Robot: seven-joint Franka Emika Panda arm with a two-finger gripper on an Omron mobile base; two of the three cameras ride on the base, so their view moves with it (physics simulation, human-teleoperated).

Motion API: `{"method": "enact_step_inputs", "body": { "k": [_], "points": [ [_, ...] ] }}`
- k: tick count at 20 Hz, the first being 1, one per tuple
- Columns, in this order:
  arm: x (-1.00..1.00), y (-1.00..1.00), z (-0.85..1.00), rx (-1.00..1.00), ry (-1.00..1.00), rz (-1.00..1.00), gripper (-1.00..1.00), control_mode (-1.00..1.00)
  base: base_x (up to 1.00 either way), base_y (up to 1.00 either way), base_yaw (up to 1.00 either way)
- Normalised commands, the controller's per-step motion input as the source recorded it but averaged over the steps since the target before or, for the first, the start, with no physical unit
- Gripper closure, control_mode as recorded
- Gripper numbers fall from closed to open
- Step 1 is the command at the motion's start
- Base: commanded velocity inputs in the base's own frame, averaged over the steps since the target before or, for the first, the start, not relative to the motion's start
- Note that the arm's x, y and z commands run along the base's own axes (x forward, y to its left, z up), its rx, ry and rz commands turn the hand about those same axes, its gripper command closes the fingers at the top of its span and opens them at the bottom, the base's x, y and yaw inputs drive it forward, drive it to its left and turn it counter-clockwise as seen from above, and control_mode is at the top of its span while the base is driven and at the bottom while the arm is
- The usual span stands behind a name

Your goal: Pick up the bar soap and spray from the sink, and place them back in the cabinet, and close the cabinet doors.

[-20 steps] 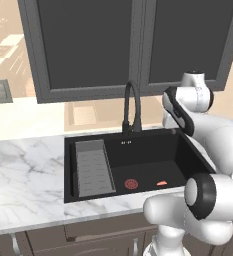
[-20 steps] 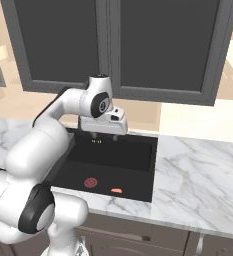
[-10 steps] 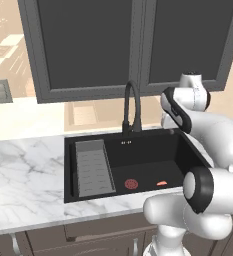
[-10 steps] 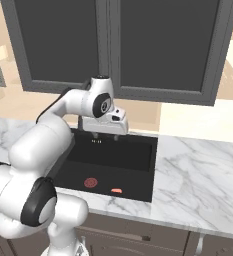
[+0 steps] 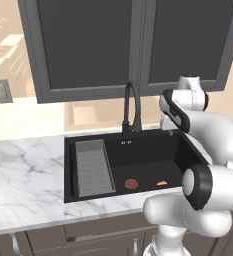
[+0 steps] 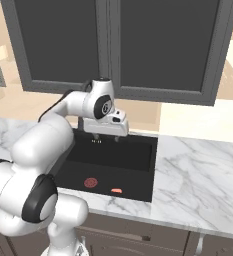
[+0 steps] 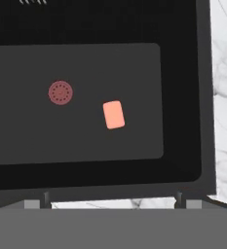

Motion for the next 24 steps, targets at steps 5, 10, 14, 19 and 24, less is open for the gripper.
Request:
{"method": "enact_step_inputs", "body": {
  "k": [5, 10, 14, 19, 24],
  "points": [
    [0.0, 0.0, -0.18, 0.0, 0.0, 0.0, -1.0, -1.0, 0.0, 0.0, 0.0],
    [0.0, 0.0, -0.23, 0.0, 0.0, 0.0, -1.0, -1.0, 0.0, 0.0, 0.0],
    [0.0, 0.0, -0.24, 0.0, 0.0, 0.0, -1.0, -1.0, 0.0, 0.0, 0.0],
    [0.0, -0.01, -0.21, 0.0, 0.0, 0.0, -1.0, -1.0, 0.0, 0.0, 0.0],
    [0.0, -0.01, -0.2, 0.0, 0.0, 0.0, -1.0, -1.0, 0.0, 0.0, 0.0]
  ]
}}
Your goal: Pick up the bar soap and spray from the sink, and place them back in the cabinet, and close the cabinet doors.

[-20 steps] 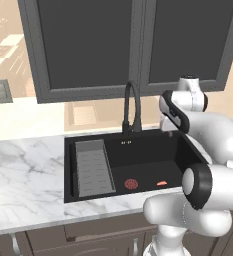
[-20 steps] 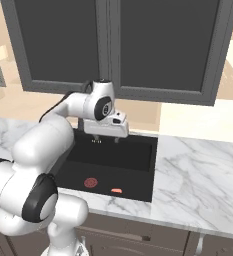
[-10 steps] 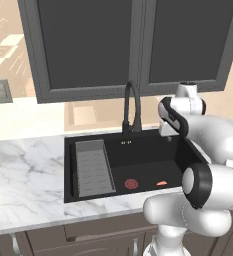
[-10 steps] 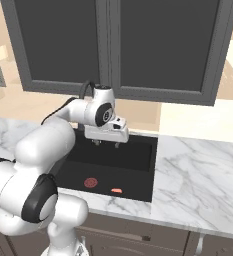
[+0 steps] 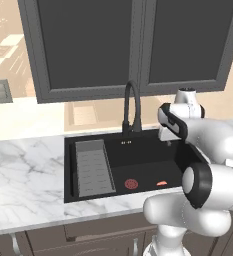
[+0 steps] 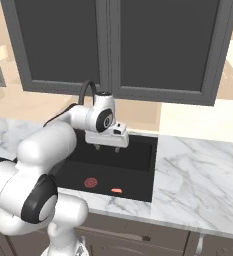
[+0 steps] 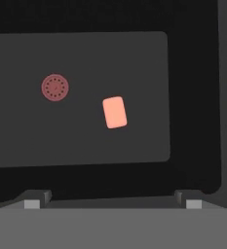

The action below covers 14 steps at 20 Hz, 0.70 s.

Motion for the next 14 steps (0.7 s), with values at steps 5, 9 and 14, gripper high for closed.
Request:
{"method": "enact_step_inputs", "body": {
  "k": [5, 9, 14],
  "points": [
    [0.0, -0.01, -0.16, 0.0, 0.0, 0.0, -1.0, -1.0, 0.0, 0.0, 0.0],
    [0.0, 0.0, -0.16, 0.0, 0.0, 0.0, -1.0, -1.0, 0.0, 0.0, 0.0],
    [0.0, 0.0, -0.17, 0.0, 0.0, 0.0, -1.0, -1.0, 0.0, 0.0, 0.0]
  ]
}}
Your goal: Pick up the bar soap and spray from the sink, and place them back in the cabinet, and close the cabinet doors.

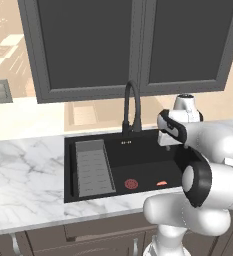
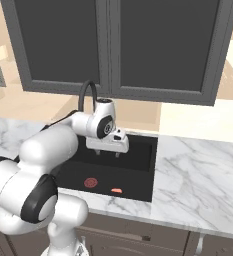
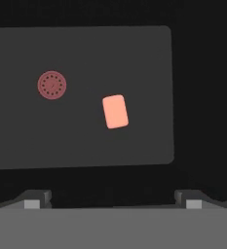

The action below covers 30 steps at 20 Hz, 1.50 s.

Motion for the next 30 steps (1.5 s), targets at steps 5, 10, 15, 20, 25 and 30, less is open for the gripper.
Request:
{"method": "enact_step_inputs", "body": {
  "k": [5, 10, 15, 20, 25, 30],
  "points": [
    [0.0, 0.0, -0.16, 0.0, 0.0, 0.0, -1.0, -1.0, 0.0, 0.0, 0.0],
    [0.0, 0.0, -0.12, 0.0, 0.0, 0.0, -1.0, -1.0, 0.0, 0.0, 0.0],
    [0.02, 0.0, -0.07, 0.0, 0.0, 0.0, -1.0, -1.0, 0.0, 0.0, 0.0],
    [0.12, 0.0, -0.04, 0.0, 0.0, 0.0, -1.0, -1.0, 0.0, 0.0, 0.0],
    [0.15, 0.0, -0.04, 0.0, 0.0, 0.0, -1.0, -1.0, 0.0, 0.0, 0.0],
    [0.11, 0.0, -0.09, 0.0, 0.0, 0.0, -1.0, -1.0, 0.0, 0.0, 0.0]
  ]
}}
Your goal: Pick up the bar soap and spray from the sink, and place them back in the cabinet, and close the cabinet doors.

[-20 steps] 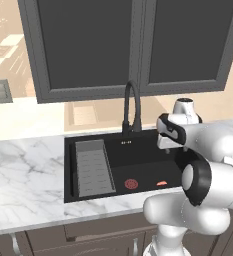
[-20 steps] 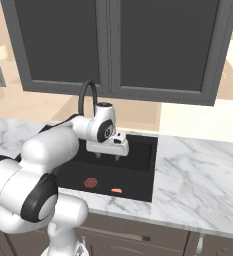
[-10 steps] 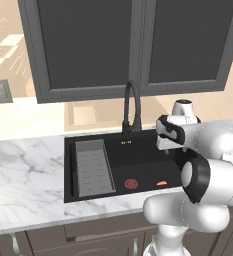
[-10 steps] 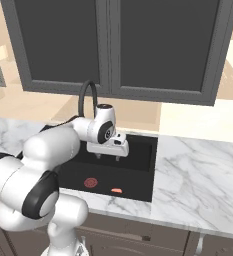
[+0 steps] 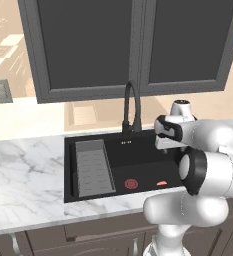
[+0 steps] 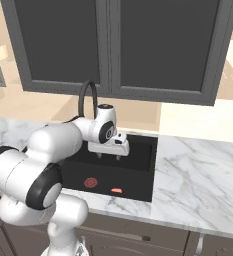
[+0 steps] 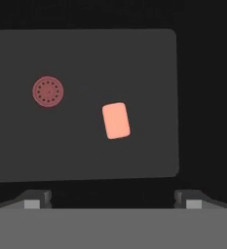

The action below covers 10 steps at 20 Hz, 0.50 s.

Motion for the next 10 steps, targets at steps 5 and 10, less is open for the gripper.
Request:
{"method": "enact_step_inputs", "body": {
  "k": [5, 10],
  "points": [
    [0.09, 0.0, -0.13, 0.0, 0.0, 0.0, -1.0, -1.0, 0.0, 0.0, 0.0],
    [0.1, -0.02, -0.12, 0.0, 0.0, 0.0, -1.0, -1.0, 0.0, 0.0, 0.0]
  ]
}}
